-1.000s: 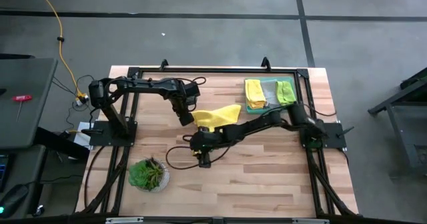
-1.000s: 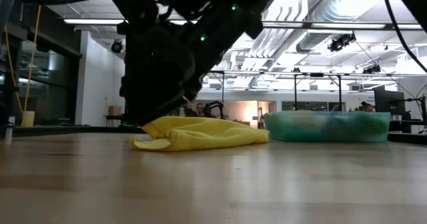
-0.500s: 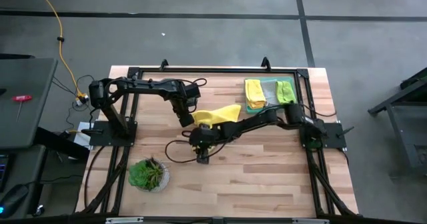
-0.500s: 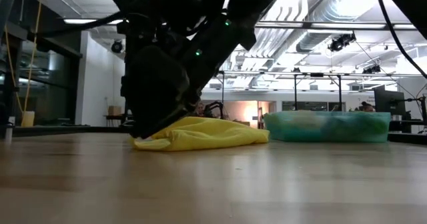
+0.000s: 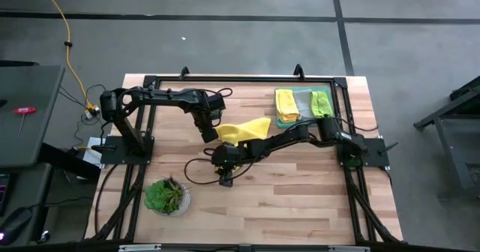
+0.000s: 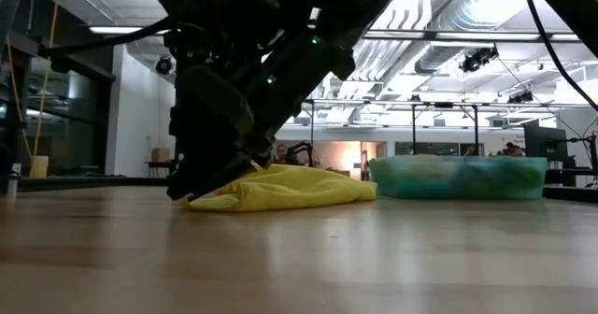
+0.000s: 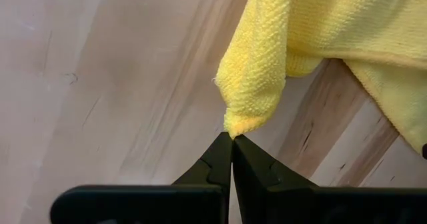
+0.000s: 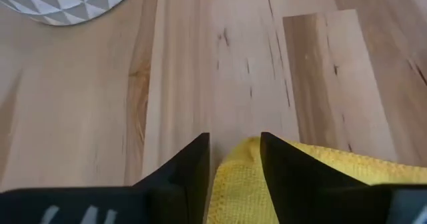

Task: Fold microfiber towels
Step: Fold the yellow towel

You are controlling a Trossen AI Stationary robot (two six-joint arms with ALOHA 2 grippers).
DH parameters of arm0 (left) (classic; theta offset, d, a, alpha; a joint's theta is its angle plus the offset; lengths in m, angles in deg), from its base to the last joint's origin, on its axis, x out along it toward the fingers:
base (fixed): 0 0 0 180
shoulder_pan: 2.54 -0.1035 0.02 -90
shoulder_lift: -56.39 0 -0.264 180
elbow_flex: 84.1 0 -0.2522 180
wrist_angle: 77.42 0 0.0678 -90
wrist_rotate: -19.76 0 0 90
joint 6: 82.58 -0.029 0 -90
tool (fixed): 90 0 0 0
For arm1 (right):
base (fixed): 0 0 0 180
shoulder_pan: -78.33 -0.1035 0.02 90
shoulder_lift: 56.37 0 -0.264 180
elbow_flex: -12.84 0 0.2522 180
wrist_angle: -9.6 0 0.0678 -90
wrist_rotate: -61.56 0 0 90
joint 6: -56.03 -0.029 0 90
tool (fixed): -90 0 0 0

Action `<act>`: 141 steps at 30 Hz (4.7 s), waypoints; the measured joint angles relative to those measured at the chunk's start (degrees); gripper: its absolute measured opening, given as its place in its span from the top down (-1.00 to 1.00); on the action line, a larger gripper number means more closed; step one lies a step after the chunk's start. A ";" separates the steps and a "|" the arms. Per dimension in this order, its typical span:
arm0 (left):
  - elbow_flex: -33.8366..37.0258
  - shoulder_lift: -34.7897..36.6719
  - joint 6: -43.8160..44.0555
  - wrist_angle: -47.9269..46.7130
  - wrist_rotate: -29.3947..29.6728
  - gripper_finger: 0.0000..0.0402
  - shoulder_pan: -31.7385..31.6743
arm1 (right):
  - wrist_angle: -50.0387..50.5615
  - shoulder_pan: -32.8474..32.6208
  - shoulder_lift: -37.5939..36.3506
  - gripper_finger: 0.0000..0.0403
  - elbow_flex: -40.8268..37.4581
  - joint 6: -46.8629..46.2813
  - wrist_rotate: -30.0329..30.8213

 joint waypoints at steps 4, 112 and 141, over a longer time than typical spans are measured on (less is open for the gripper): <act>0.00 0.00 0.41 -0.02 0.00 1.00 0.02 | 2.22 -0.13 0.00 0.62 0.00 -1.48 -0.12; 24.39 33.70 59.88 -1.03 1.82 1.00 40.73 | 52.39 -1.74 -20.09 1.00 -0.02 17.00 -8.15; 25.64 34.47 44.23 6.68 8.73 1.00 21.43 | 47.40 5.63 -23.81 1.00 -17.00 -10.75 4.92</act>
